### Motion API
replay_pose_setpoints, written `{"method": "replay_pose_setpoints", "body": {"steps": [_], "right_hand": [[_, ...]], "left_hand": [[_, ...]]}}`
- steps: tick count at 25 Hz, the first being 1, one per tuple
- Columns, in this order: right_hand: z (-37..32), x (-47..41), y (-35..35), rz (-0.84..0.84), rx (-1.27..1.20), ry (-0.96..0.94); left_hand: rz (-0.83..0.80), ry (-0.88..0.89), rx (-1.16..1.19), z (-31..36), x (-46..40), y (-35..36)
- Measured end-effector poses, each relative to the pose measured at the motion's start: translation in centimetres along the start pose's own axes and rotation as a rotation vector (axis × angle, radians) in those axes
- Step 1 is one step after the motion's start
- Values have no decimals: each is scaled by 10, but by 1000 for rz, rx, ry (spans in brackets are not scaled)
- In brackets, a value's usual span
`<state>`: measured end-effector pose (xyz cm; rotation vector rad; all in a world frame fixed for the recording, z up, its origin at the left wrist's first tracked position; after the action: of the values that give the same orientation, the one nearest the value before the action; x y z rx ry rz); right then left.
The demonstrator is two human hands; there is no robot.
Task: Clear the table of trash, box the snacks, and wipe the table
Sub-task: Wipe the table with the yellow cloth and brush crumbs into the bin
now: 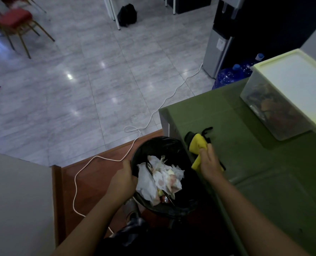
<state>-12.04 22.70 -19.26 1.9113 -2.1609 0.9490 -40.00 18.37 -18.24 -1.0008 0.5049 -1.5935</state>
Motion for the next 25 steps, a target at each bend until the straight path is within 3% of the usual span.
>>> {"method": "replay_pose_setpoints", "body": {"steps": [6,9,12,15,17,19,22,25], "right_hand": [[15,38,31,-156,-100,127],[20,36,29,-96,-439,309],[15,37,10,-175,-816,491],[-9,23,-47,-69,-917,317],[-24,15,-94,177,-715,114],[-39,11,-116,255,-358,-87],[-23,-6,-100,196,140,-269],[39,-15,-51,75,654,-290]], "left_hand": [[-5,9,-20,-1,-3,0],[-6,21,-25,-1,-3,1],[-3,30,-29,-4,-3,1],[-5,19,-21,-7,-4,2],[-9,18,-21,-6,-4,2],[-13,16,-24,-5,-4,3],[-8,15,-37,-4,-4,3],[-6,7,-39,-4,-4,2]]}}
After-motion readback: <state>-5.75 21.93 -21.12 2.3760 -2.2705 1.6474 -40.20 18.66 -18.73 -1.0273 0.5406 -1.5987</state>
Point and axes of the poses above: each hand's wrist, its own x-axis away from the middle knuckle, its own y-axis out of the palm, z = x × y, the point moved 5 cm from there along -x, towards the middle knuckle, and after that the axes turned 5 degrees about y, right-handed, at the moved point
